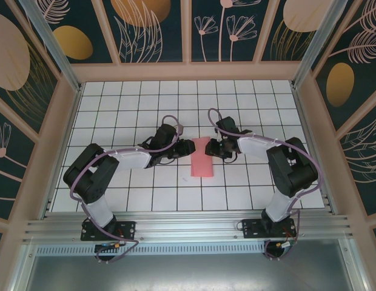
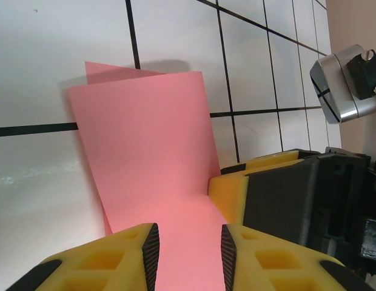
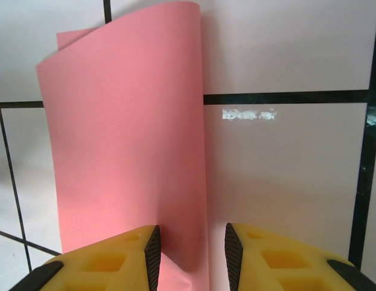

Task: Fold a paper plane with a square sheet of paper (pick it up from the middle)
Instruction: Fold the square sheet of paper in half at the center of the table.

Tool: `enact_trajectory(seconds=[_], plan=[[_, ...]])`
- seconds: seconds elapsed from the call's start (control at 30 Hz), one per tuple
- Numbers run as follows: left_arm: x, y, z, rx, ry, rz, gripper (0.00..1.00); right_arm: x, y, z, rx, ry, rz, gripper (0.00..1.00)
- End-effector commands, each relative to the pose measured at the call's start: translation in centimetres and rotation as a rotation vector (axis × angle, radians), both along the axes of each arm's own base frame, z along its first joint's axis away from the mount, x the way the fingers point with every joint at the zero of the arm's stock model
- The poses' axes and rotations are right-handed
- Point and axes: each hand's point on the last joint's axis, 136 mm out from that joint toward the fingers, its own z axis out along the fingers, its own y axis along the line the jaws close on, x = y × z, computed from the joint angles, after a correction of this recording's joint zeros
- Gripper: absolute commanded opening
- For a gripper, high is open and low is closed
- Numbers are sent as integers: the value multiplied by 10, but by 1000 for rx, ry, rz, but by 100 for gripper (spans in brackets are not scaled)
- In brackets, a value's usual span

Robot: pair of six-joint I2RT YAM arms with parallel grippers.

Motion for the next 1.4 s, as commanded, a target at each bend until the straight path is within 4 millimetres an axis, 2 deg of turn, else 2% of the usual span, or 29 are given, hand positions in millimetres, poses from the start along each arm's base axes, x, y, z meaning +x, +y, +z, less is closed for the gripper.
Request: enact_trajectory(seconds=[0.0, 0.33, 0.57, 0.83, 1.37], plan=[[1, -5, 4, 4, -10, -11, 35, 4, -5, -5, -39, 14, -9, 37], [2, -5, 4, 5, -12, -12, 35, 4, -12, -10, -66, 17, -54, 37], [2, -6, 3, 4, -8, -16, 34, 3, -5, -11, -46, 22, -40, 38], [1, -7, -9, 8, 25, -12, 27, 2, -11, -18, -94, 35, -70, 38], [2, -10, -19, 18, 44, -23, 24, -2, -10, -21, -106, 38, -50, 39]])
